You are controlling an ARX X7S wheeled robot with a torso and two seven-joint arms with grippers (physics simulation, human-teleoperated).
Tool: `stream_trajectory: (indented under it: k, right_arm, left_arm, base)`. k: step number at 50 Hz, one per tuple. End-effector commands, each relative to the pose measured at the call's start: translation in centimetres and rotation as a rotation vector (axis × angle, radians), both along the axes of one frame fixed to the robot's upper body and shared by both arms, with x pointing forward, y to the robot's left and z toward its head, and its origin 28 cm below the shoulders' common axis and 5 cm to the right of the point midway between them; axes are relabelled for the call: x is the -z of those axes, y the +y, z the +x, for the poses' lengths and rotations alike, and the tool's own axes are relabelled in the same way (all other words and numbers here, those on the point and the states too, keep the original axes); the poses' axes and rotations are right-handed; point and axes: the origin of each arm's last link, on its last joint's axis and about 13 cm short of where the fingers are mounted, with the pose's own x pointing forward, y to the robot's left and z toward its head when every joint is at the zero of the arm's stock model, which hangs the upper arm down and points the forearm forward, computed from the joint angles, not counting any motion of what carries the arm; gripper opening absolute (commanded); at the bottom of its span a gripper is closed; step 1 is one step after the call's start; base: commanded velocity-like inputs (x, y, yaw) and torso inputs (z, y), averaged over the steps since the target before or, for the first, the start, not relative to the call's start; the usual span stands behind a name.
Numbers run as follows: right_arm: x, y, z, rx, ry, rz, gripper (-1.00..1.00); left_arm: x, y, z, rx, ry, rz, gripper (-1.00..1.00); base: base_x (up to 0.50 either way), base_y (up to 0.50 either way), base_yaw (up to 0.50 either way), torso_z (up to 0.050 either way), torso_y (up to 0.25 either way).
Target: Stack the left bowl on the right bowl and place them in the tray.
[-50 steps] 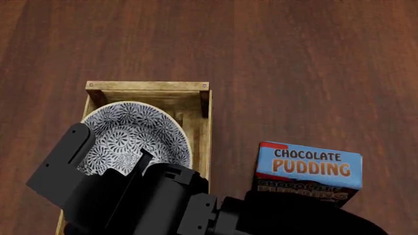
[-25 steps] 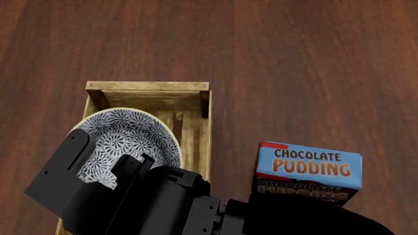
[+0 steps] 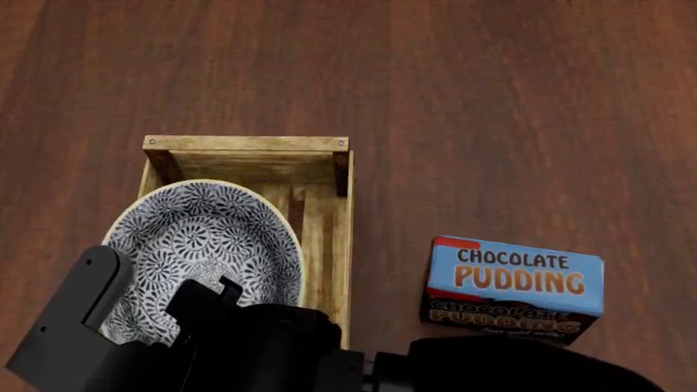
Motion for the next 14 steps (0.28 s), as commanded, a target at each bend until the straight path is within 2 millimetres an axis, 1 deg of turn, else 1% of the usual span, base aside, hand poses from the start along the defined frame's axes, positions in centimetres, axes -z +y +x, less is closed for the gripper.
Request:
stream_trajectory:
  k: [1,14]
  right_arm:
    - [-1.1,-0.4,-0.9,0.009,-0.046,0.009,1.0]
    - [-2.3,-0.7,-1.9,0.017,-0.093,0.037,1.0]
  left_arm:
    - [0.0,0.1,0.0,-0.003,-0.001,-0.002,1.0]
    - [0.1,0.1,0.0,-0.003,0.0,-0.002,1.0]
  base:
    - [0.0,0.0,0.0,0.0,0.0]
    - [0.0,0.0,0.0,0.0,0.0]
